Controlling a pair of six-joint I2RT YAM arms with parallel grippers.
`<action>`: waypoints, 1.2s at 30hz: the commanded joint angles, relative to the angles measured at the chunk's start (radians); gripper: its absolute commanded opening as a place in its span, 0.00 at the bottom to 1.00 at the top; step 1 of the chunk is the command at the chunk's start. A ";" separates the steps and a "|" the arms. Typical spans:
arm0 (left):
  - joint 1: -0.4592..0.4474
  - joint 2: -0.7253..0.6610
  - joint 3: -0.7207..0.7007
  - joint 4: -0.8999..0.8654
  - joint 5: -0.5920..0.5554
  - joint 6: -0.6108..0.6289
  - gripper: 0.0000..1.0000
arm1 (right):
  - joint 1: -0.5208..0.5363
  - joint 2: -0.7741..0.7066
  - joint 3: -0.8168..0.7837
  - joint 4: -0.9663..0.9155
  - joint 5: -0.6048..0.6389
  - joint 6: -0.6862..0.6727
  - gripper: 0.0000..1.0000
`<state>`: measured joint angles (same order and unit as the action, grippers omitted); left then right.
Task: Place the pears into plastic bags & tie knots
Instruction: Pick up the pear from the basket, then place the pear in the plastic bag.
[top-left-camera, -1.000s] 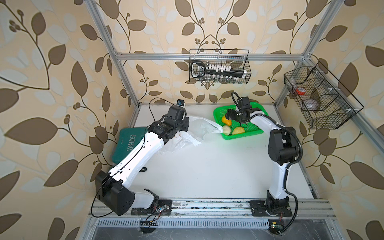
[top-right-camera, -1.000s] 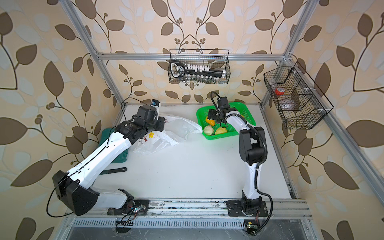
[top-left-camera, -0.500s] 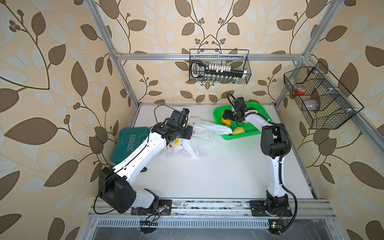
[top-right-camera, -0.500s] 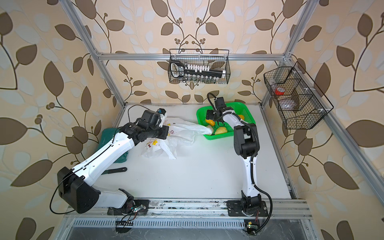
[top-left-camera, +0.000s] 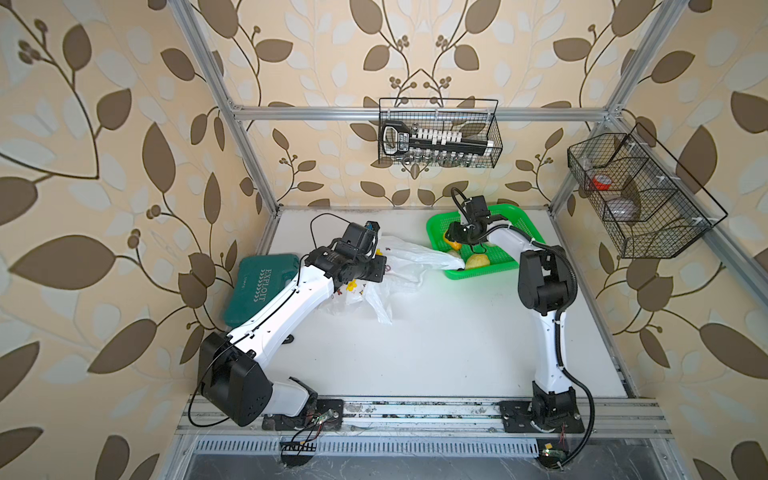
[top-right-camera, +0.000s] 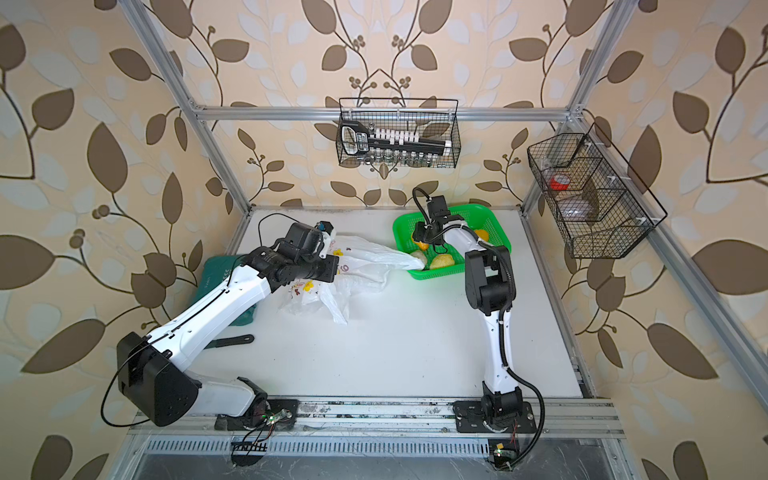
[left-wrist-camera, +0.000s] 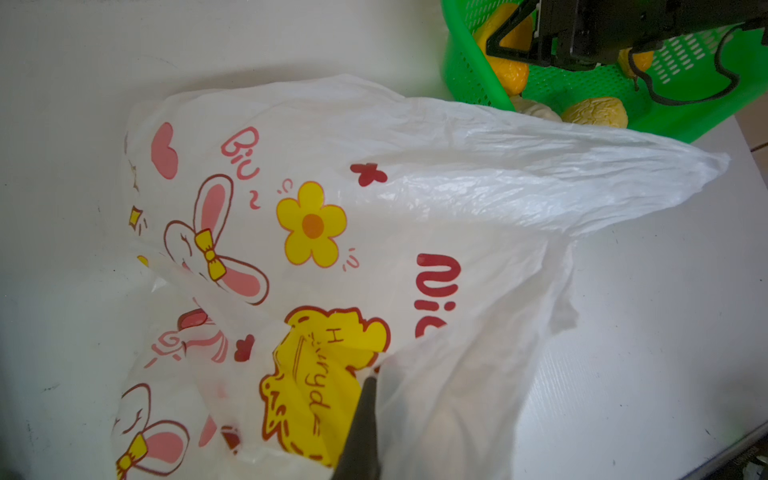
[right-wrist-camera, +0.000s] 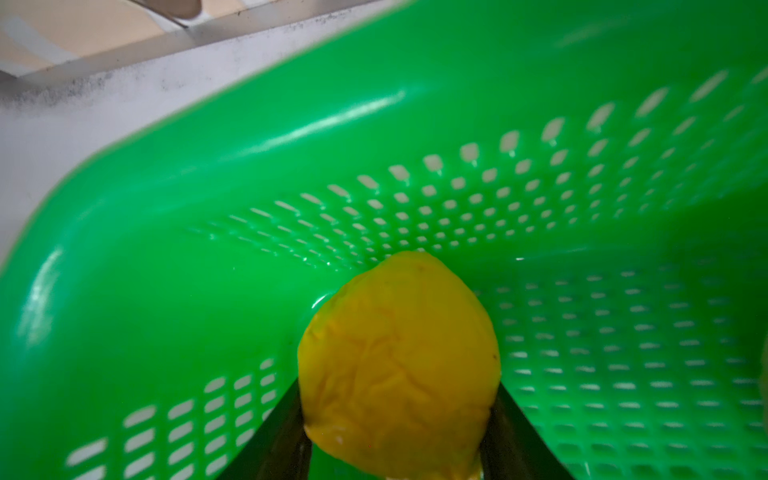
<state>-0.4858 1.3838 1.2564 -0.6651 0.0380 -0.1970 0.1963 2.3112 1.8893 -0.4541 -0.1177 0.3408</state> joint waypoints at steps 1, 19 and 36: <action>-0.013 0.001 0.004 0.007 0.010 -0.019 0.00 | -0.002 -0.115 -0.015 -0.001 -0.013 -0.002 0.47; -0.021 0.010 0.006 0.008 0.045 -0.053 0.00 | 0.252 -1.054 -0.762 0.220 -0.115 0.253 0.44; -0.073 -0.014 0.030 -0.001 0.069 -0.096 0.00 | 0.444 -0.808 -0.996 0.709 -0.115 0.534 0.42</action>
<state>-0.5449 1.3979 1.2560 -0.6636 0.0803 -0.2703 0.6392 1.4509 0.8608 0.1444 -0.2428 0.8314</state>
